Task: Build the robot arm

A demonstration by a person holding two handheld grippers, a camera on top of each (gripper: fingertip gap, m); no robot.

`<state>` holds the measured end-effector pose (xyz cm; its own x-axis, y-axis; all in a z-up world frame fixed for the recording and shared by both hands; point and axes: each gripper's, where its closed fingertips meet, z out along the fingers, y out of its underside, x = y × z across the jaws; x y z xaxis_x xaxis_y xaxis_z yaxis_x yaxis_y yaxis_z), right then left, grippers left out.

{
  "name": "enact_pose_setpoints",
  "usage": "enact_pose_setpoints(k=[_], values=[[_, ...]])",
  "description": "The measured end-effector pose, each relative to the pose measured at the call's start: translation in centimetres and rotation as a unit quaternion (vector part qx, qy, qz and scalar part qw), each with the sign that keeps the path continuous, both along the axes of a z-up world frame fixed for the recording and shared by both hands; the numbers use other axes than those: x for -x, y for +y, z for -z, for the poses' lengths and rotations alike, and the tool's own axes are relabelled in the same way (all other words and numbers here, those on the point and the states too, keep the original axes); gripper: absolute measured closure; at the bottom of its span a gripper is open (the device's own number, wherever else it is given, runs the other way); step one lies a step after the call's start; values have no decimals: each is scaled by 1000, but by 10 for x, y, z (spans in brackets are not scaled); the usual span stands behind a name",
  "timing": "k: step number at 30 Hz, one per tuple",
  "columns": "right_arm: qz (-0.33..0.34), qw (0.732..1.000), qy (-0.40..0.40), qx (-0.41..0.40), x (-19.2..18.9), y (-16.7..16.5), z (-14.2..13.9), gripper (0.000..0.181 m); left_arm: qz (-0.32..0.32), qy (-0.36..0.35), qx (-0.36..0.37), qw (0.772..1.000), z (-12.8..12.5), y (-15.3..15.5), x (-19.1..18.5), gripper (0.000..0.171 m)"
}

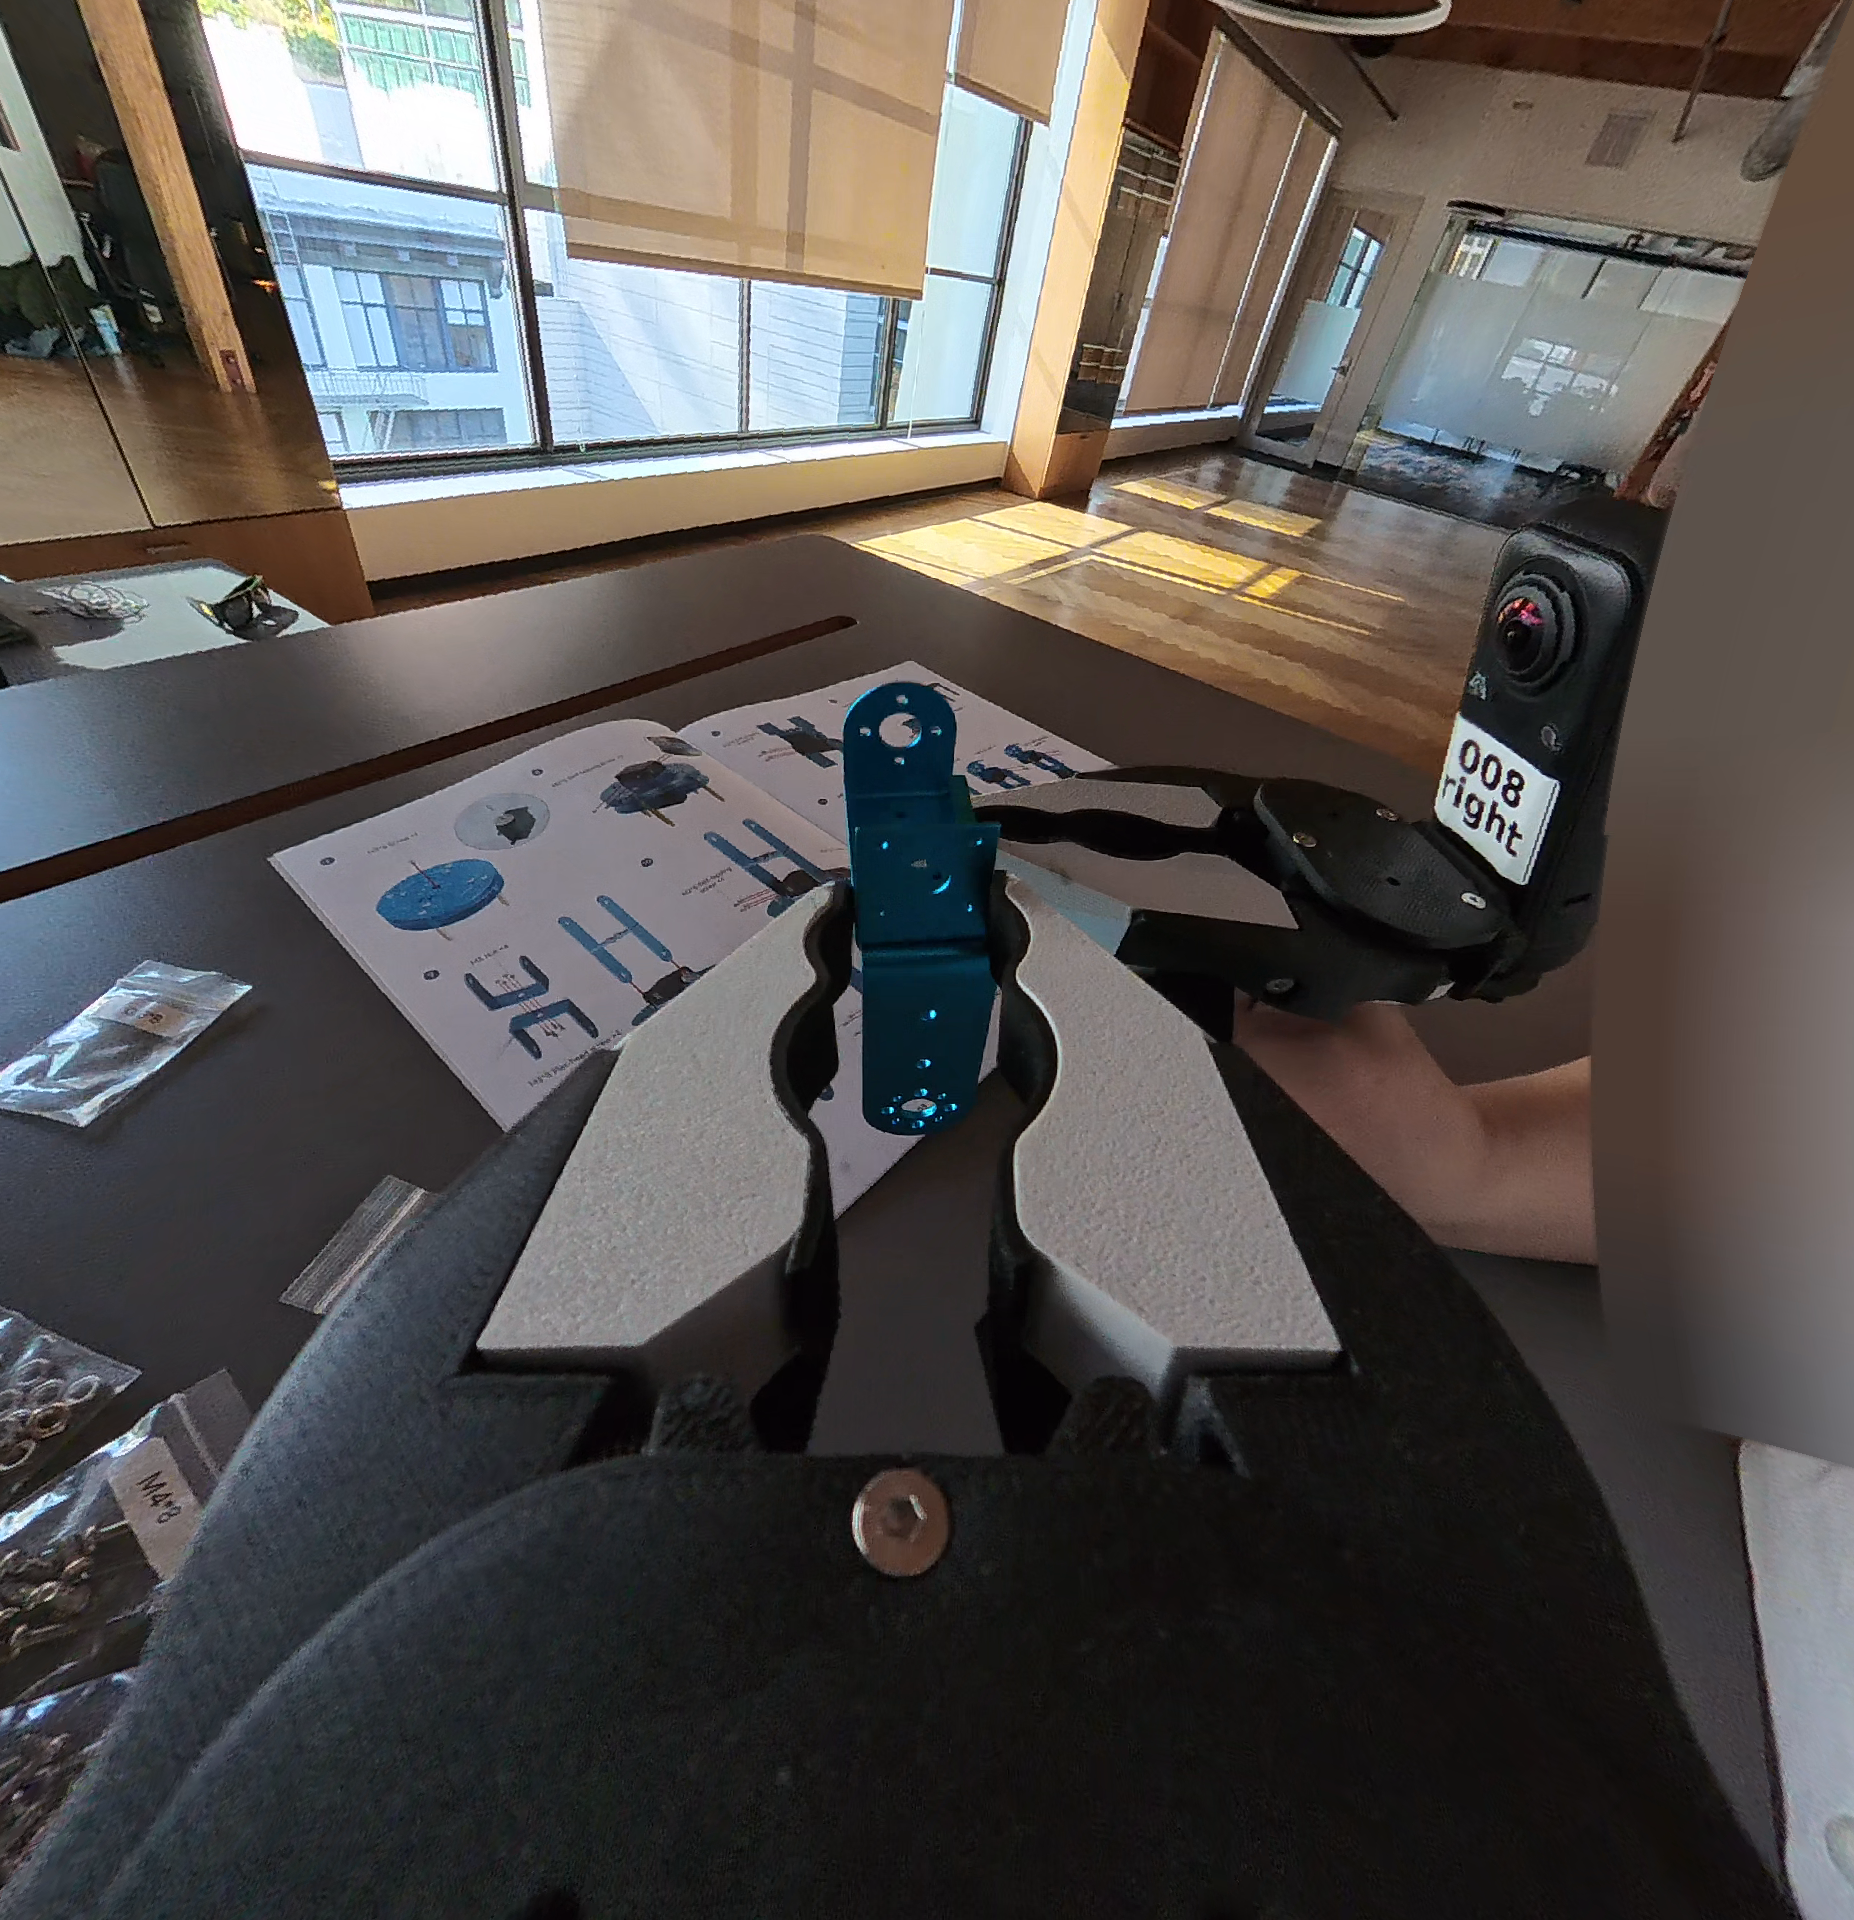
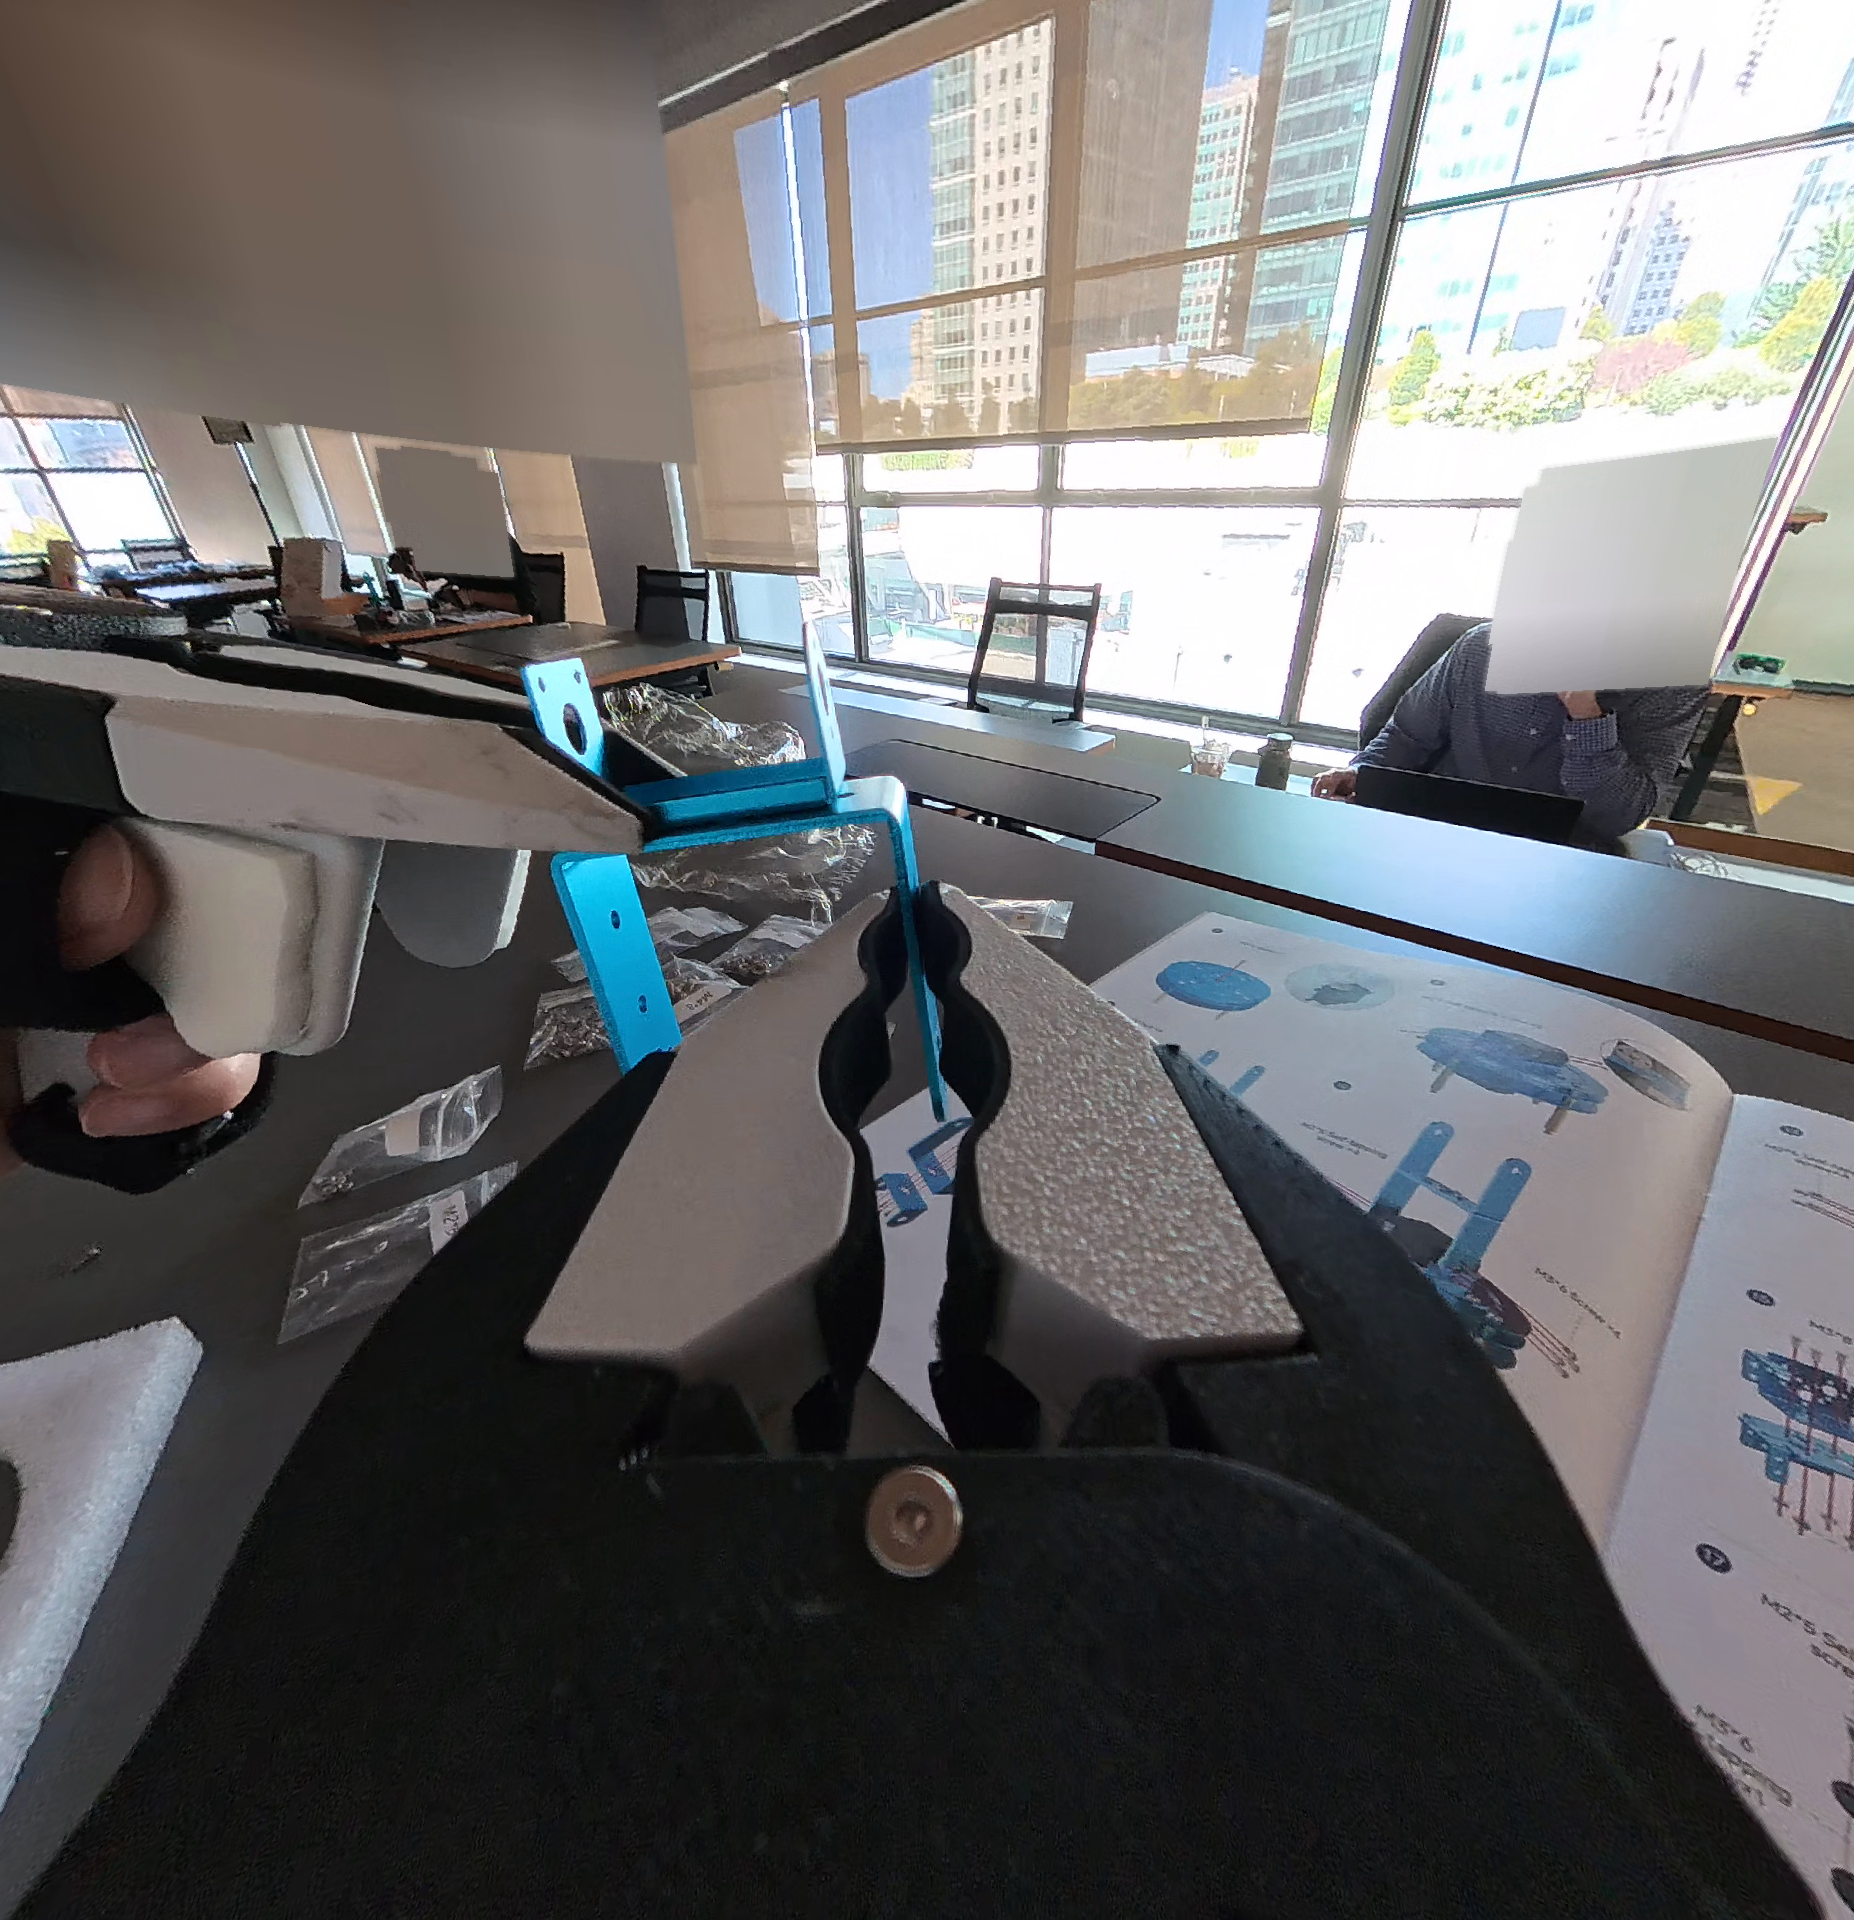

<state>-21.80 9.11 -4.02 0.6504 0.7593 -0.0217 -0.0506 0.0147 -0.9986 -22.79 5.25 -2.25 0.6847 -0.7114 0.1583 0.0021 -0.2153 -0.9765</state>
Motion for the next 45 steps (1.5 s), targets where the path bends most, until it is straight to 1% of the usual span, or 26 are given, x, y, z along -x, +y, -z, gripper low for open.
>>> enact_pose_setpoints(k=[4, 8, 11, 15, 18, 20, 21, 27, 28, 29, 33, 35, 43, 45], values=[[0, 1000, 14, 12, -2, 2, 0, 181, -5, 18, -4, 1000, 1, 0, 2, 139], [4, 999, 26, 25, -8, 7, 0, 181, -7, 13, -15, 1000, -5, -2, 4, 137], [5, 1000, 19, 13, -8, 6, -1, 181, -10, 13, -28, 999, -12, -4, 8, 135], [6, 1000, -6, -13, -5, 2, -1, 181, -4, 18, -30, 999, -16, -7, 8, 131], [7, 1000, -18, -25, -3, 1, -2, 181, -13, 25, -29, 999, -15, -6, 10, 134], [6, 999, -22, -29, -2, 0, -2, 181, -7, 30, -29, 999, -14, -7, 10, 147], [5, 999, -25, -28, -1, 0, -1, 181, -3, 29, -27, 999, -13, -8, 9, 150], [4, 999, -33, -16, 0, 1, 4, 181, -7, 23, -11, 1000, -8, -2, 12, 150], [4, 999, -35, -15, 0, 1, 5, 181, -10, 19, -9, 1000, -8, -2, 13, 148], [4, 999, -36, -14, 0, 1, 5, 181, -12, 15, -7, 1000, -8, -1, 14, 138], [3, 999, -36, -15, 0, 1, 5, 181, -2, 12, 0, 1000, -5, -2, 10, 143], [3, 999, -34, -18, 0, 0, 3, 181, -6, 12, -2, 1000, -4, -1, 10, 150], [0, 999, -38, -15, 1, 0, 5, 181, -22, 14, -25, 999, -8, 1, 13, 150], [-2, 999, -41, -14, 2, -1, 6, 181, -19, 0, -24, 1000, -9, 1, 13, 150]])
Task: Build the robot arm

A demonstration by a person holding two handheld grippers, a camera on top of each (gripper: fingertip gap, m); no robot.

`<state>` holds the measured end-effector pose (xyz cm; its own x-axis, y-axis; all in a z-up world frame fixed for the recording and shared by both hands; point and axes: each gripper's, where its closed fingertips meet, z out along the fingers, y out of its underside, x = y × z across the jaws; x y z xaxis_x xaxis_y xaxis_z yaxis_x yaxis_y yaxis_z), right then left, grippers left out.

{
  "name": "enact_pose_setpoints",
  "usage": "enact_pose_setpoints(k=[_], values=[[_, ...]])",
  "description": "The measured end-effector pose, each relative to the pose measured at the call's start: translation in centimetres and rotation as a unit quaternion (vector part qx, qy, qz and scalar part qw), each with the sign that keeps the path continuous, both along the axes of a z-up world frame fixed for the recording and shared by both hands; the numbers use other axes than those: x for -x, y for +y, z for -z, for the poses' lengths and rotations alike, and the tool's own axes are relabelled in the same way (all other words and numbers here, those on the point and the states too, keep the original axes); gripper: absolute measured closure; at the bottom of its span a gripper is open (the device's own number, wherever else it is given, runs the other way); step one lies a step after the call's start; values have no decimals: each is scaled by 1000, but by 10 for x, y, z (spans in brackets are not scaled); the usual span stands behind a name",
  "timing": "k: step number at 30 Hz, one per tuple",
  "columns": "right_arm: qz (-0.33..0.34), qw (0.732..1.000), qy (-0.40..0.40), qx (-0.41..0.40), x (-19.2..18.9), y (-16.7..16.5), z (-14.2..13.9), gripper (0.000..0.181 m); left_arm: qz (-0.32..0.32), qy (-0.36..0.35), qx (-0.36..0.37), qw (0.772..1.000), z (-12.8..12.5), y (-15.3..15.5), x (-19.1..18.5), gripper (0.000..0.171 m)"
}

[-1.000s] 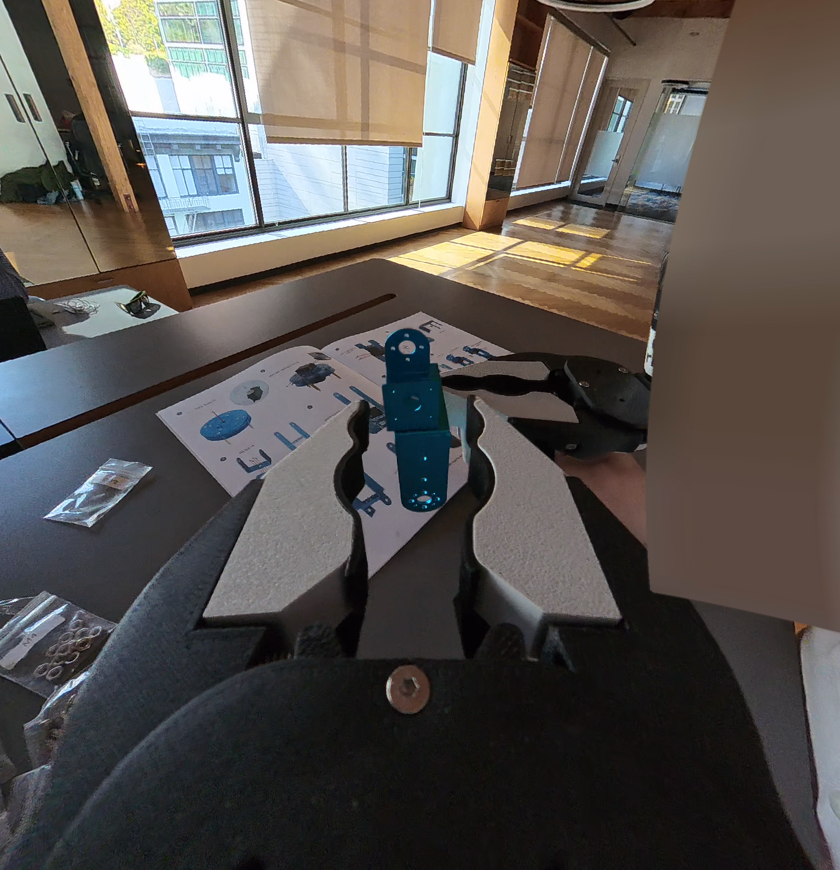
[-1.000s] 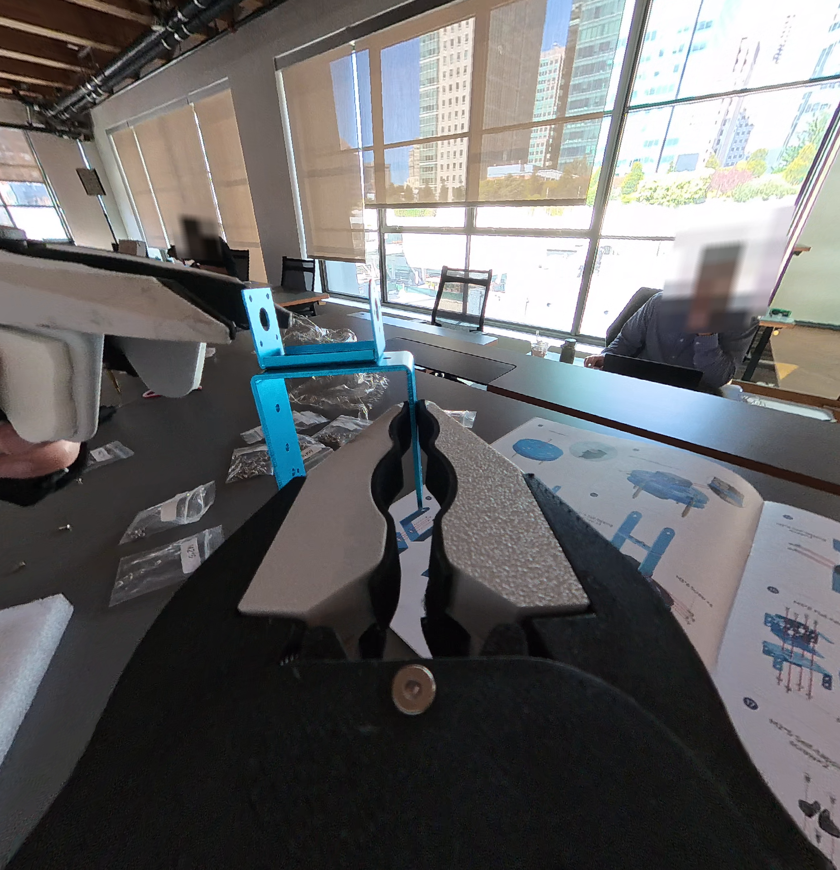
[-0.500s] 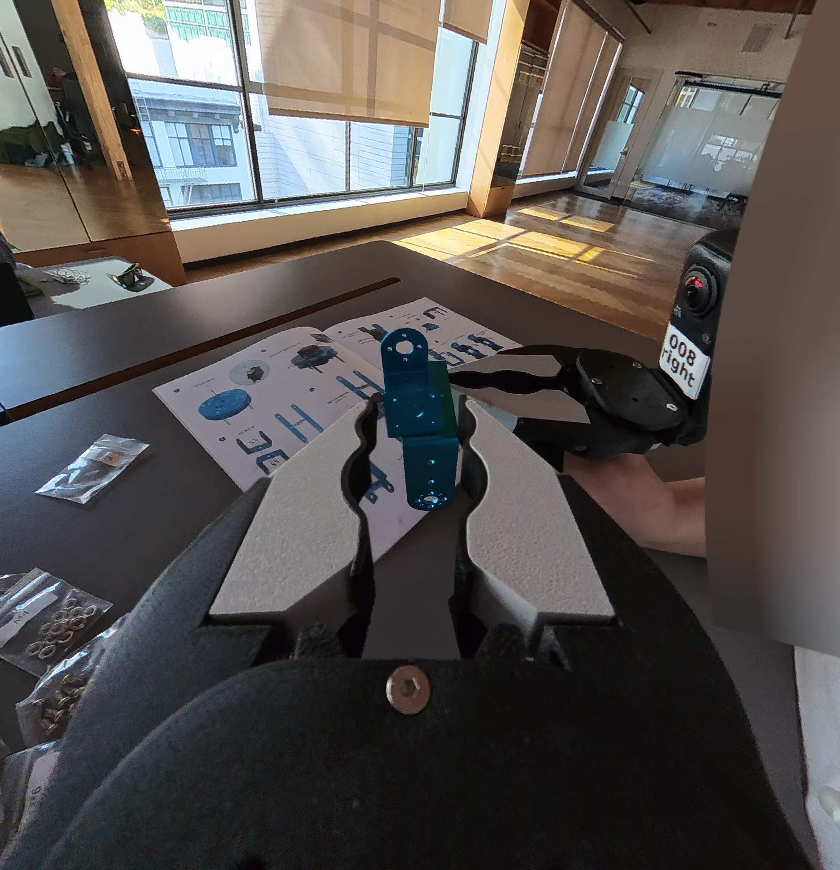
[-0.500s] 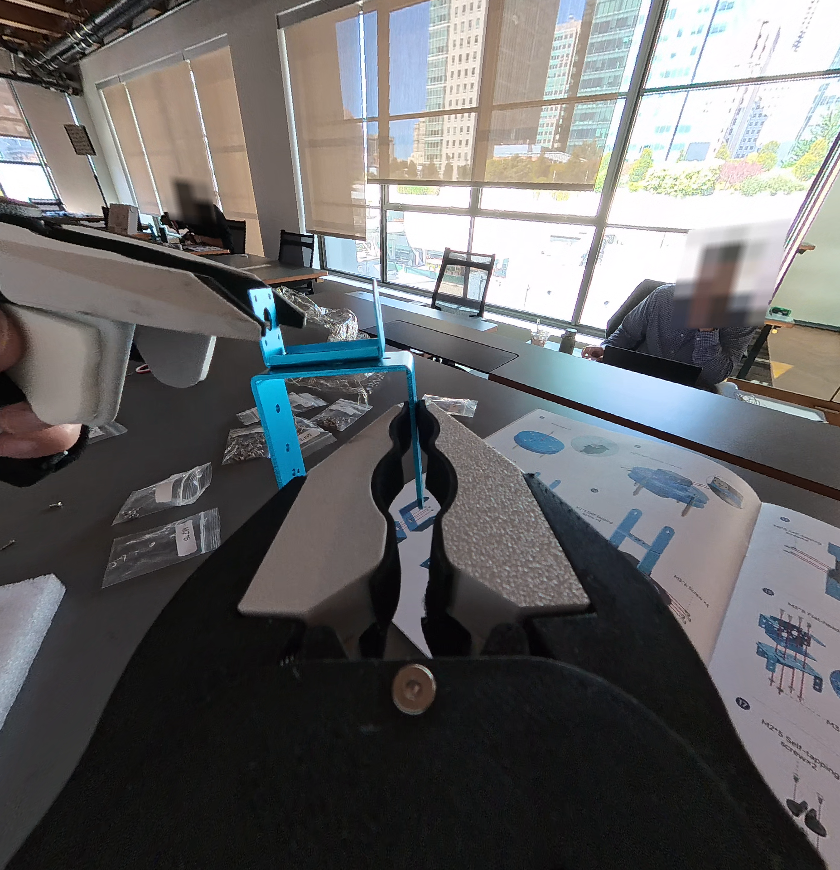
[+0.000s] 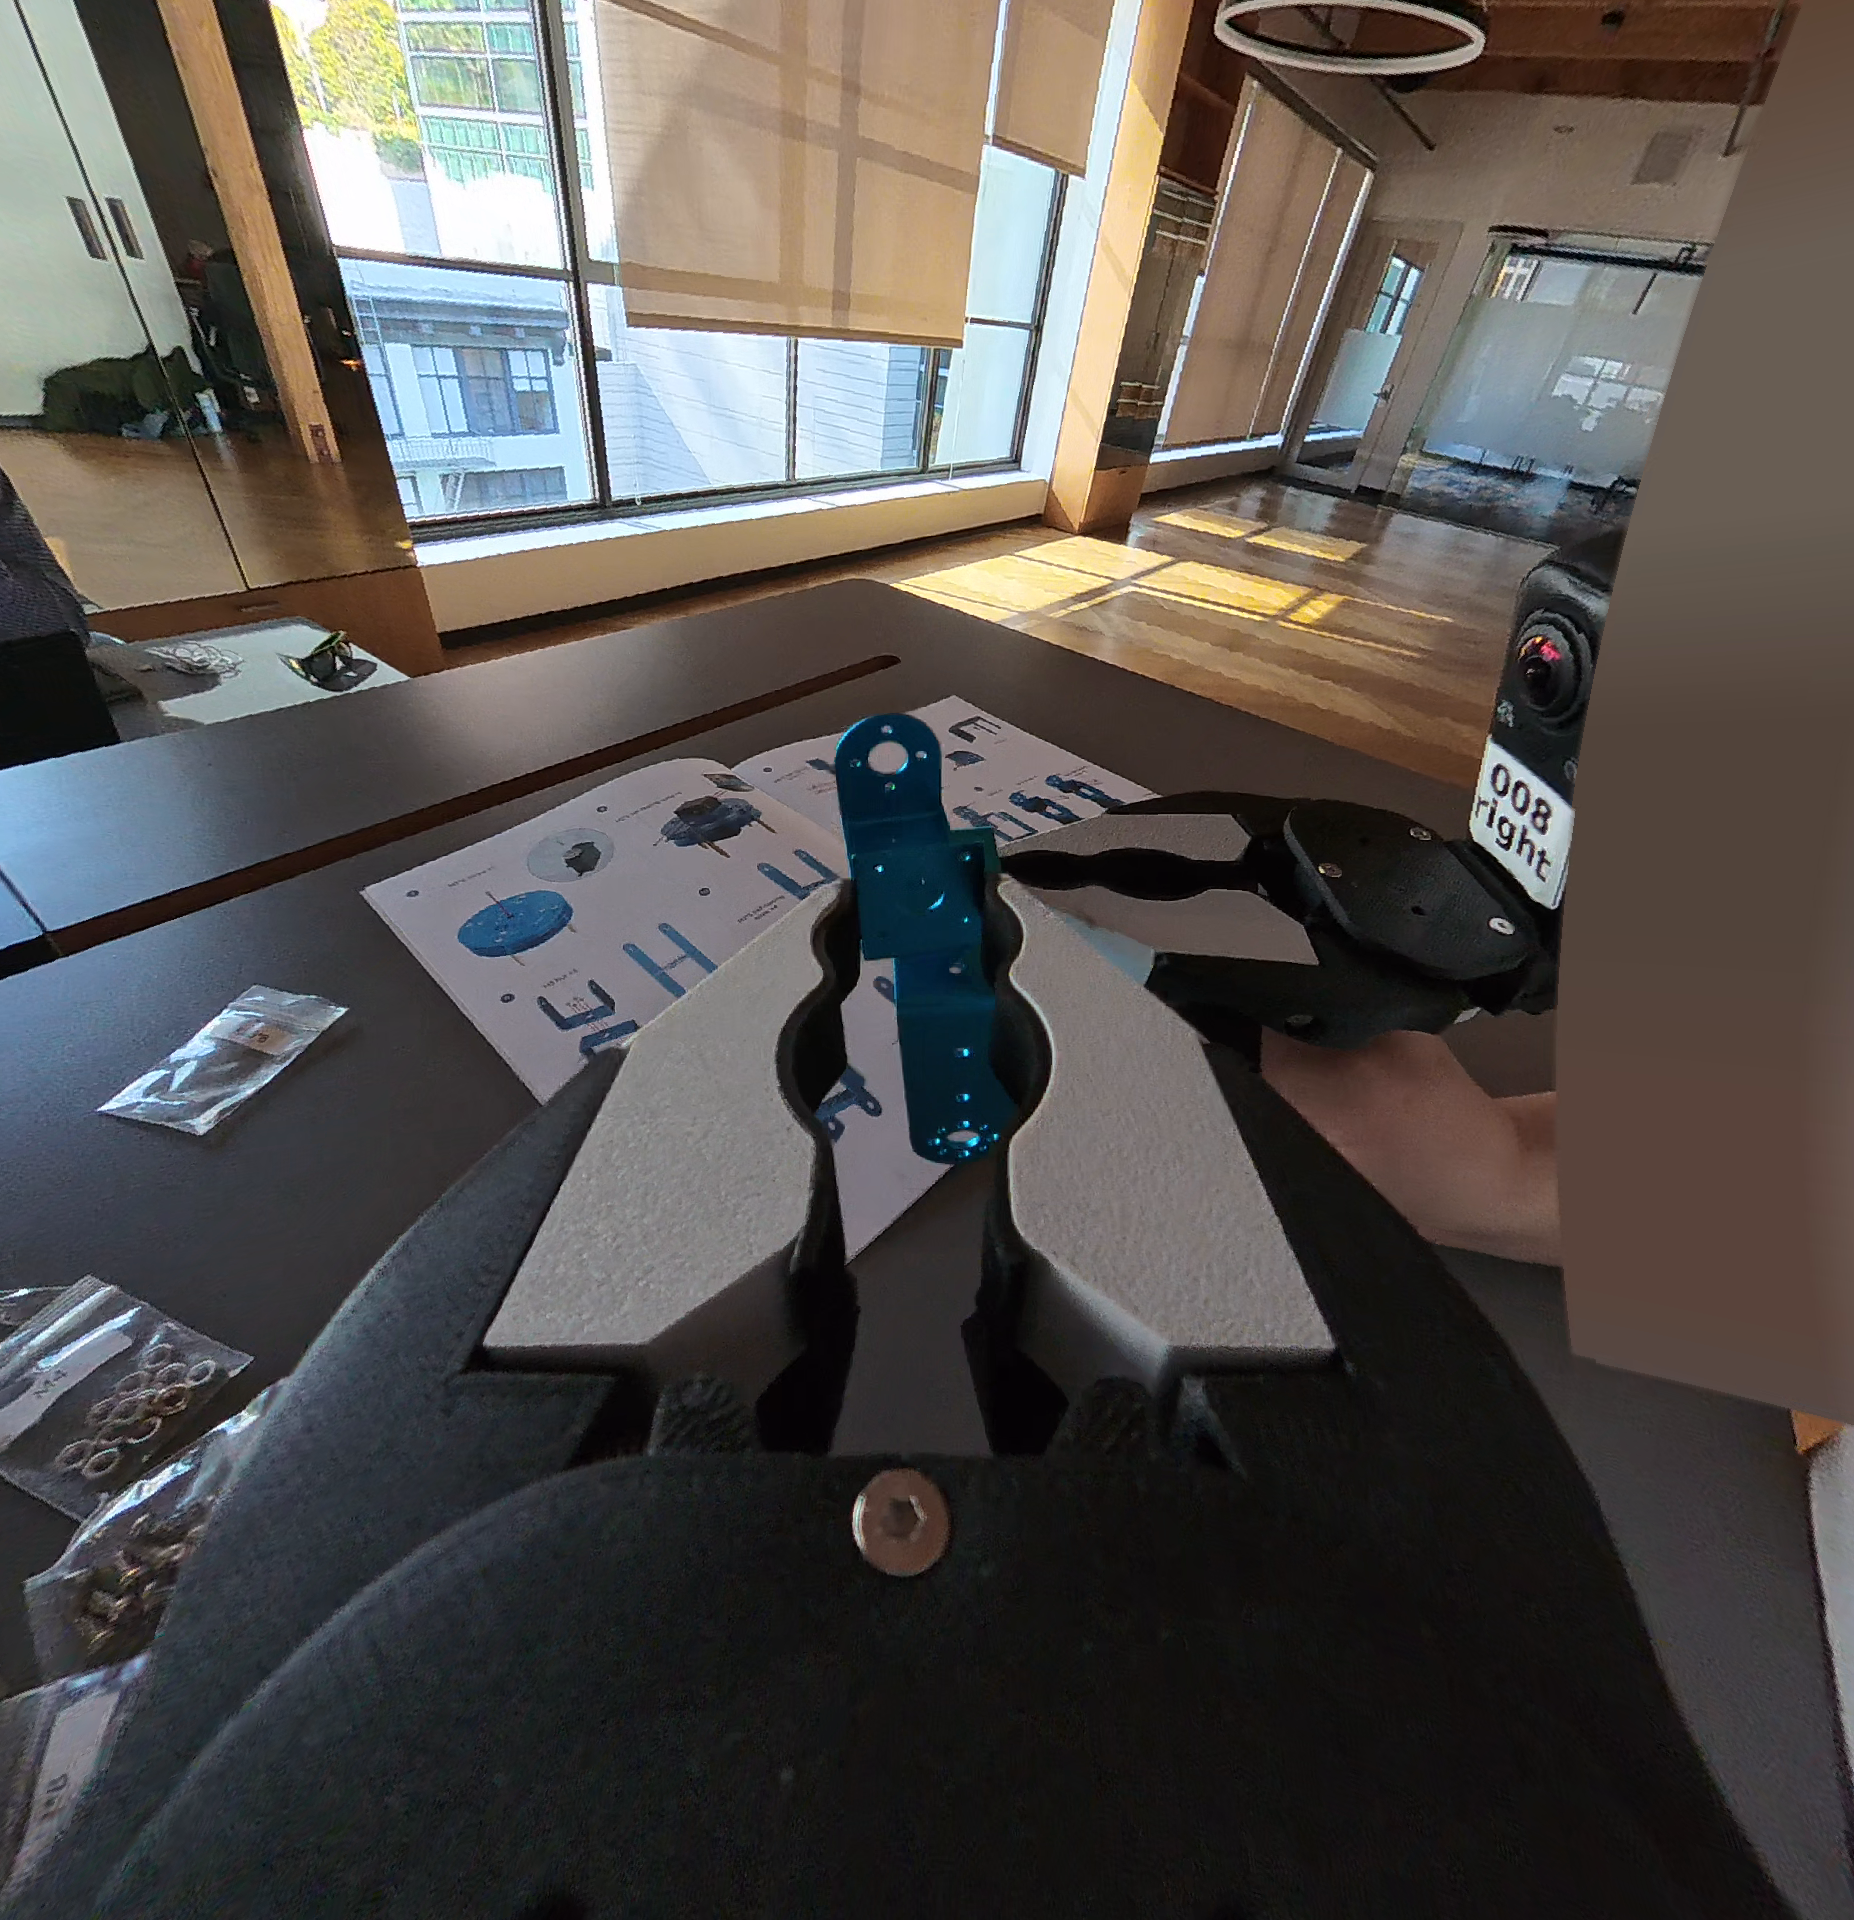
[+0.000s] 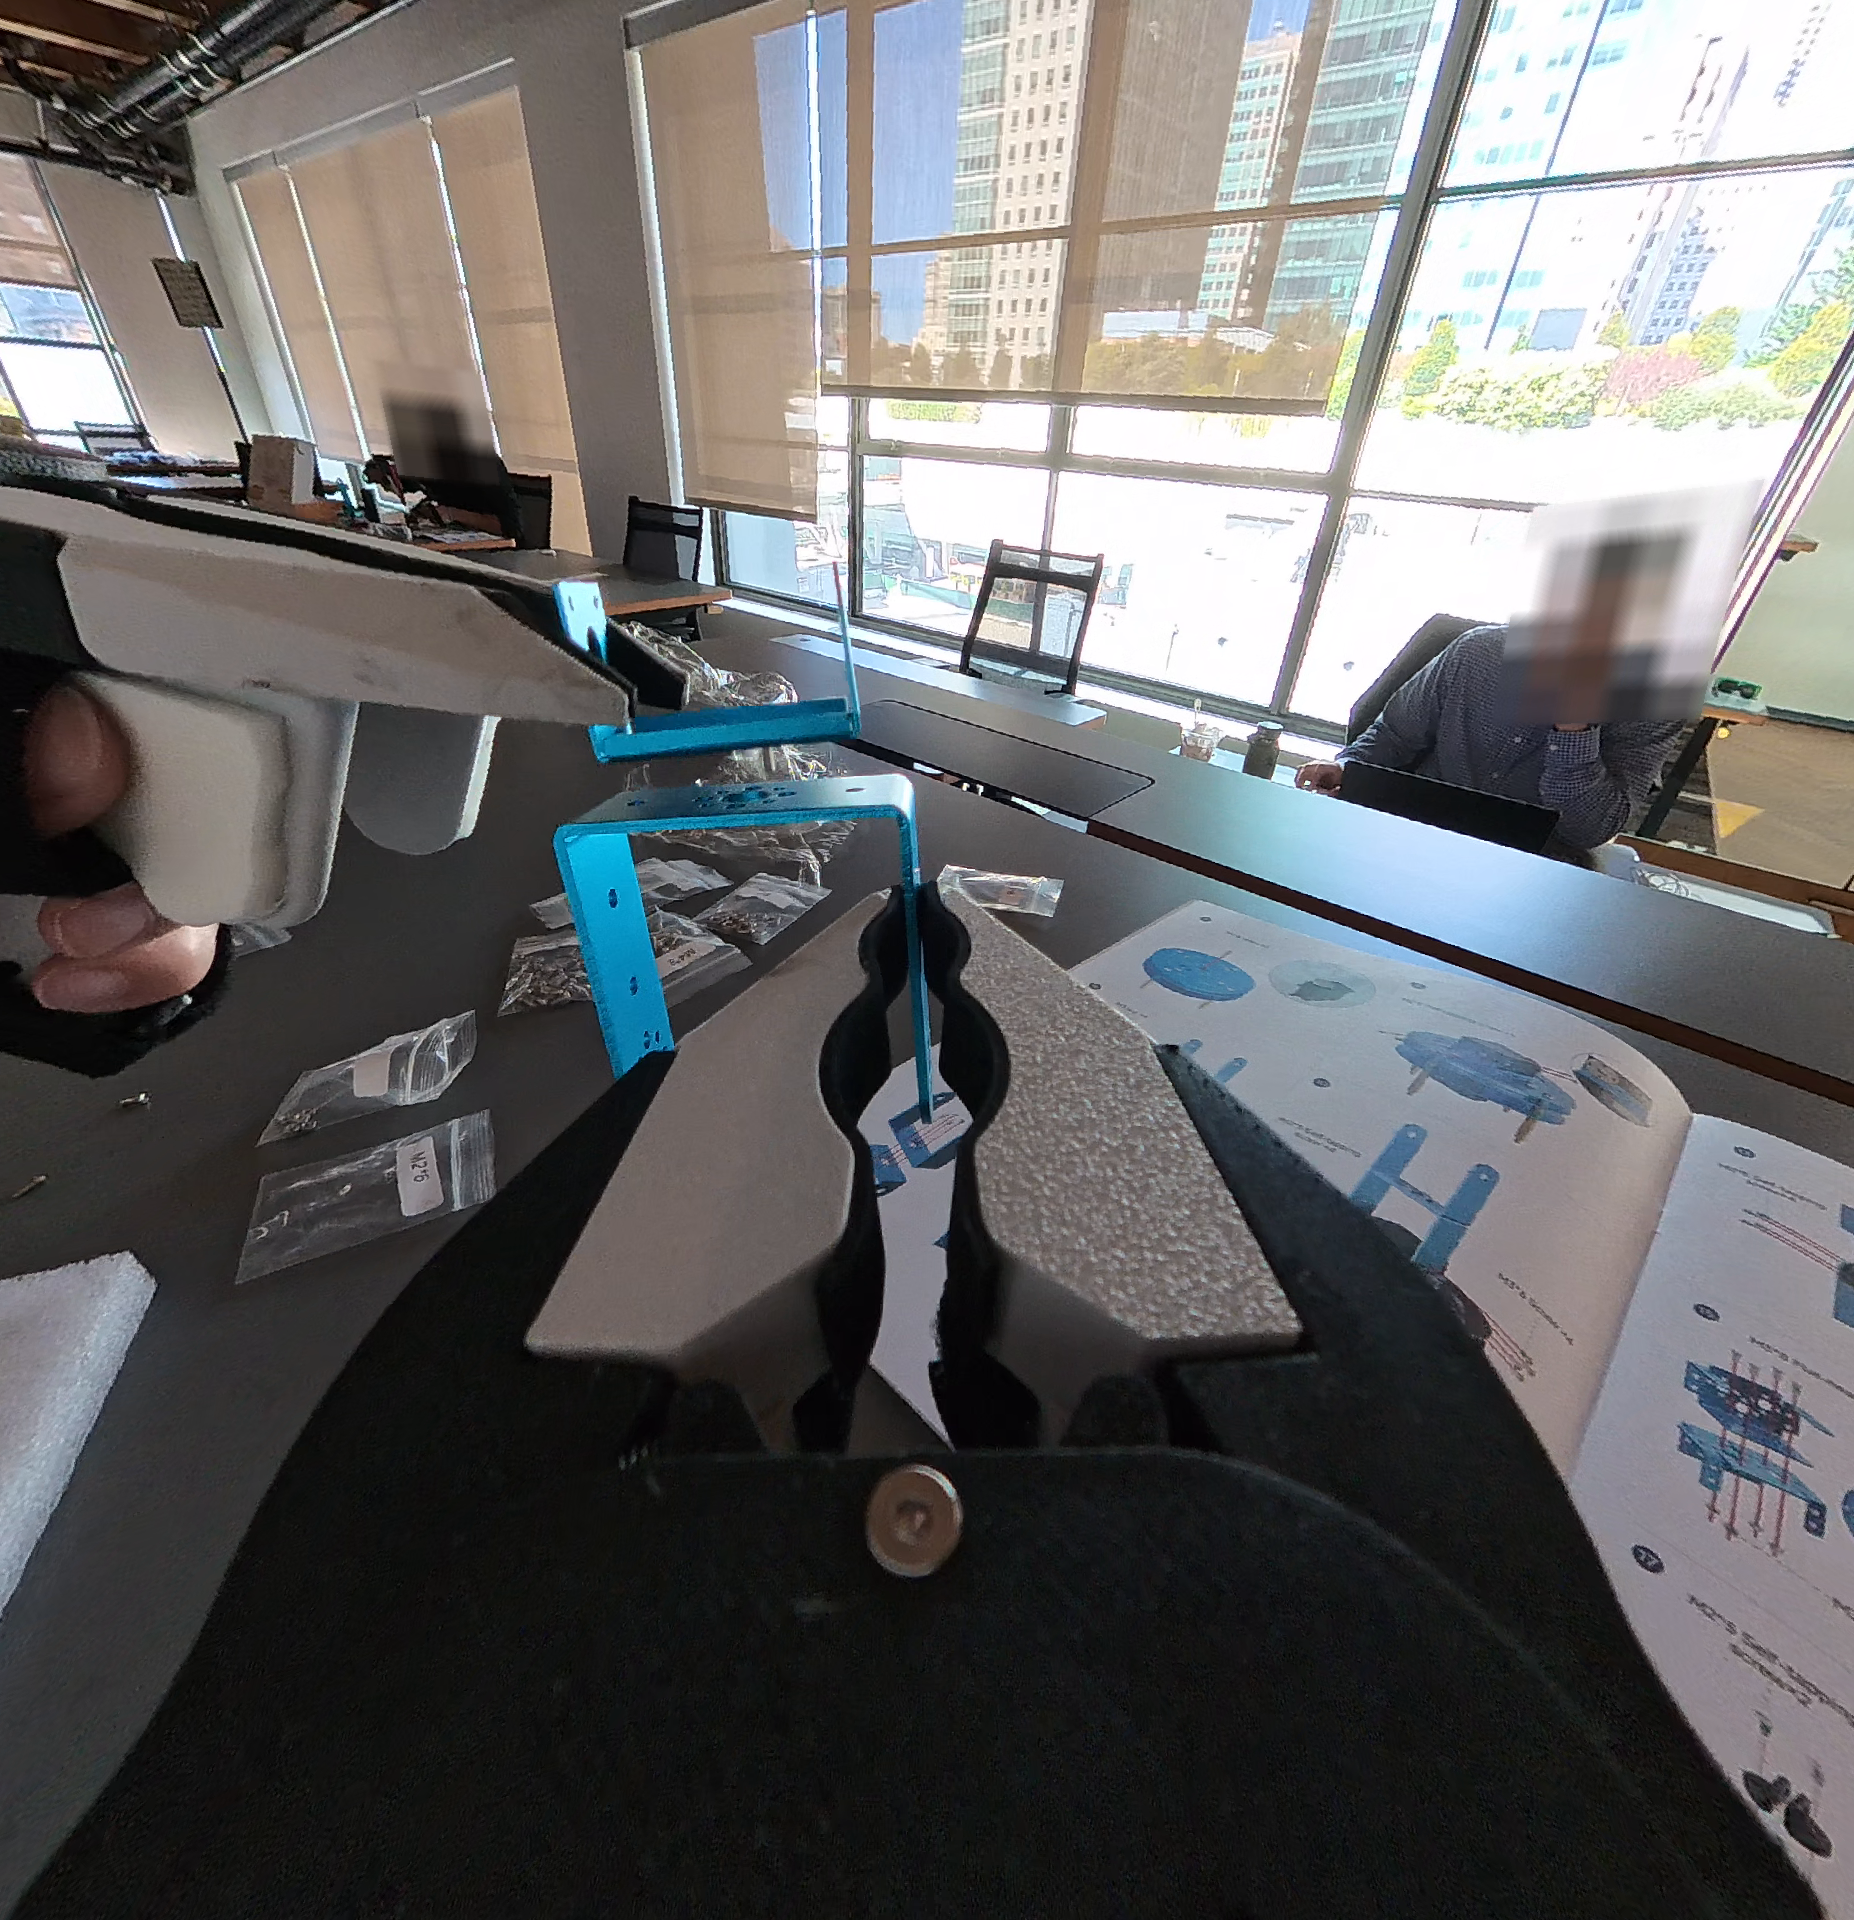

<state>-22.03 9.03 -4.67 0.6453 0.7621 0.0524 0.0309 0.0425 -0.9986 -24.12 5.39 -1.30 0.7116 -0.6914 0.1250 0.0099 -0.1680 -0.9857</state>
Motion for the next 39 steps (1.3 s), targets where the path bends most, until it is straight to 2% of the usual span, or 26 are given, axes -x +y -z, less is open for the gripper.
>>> enact_pose_setpoints(k=[10, 28, 39], values=[[-5, 1000, 3, 16, 1, 1, 3, 181, 56, -84, 63, 993, 1, -3, -5, 150], [-7, 1000, 4, 17, 1, -1, 2, 181, 41, -40, 48, 997, 7, -1, -7, 150], [-7, 1000, 4, 19, 0, 0, 3, 181, 47, -59, 55, 996, 4, -2, -6, 150]])
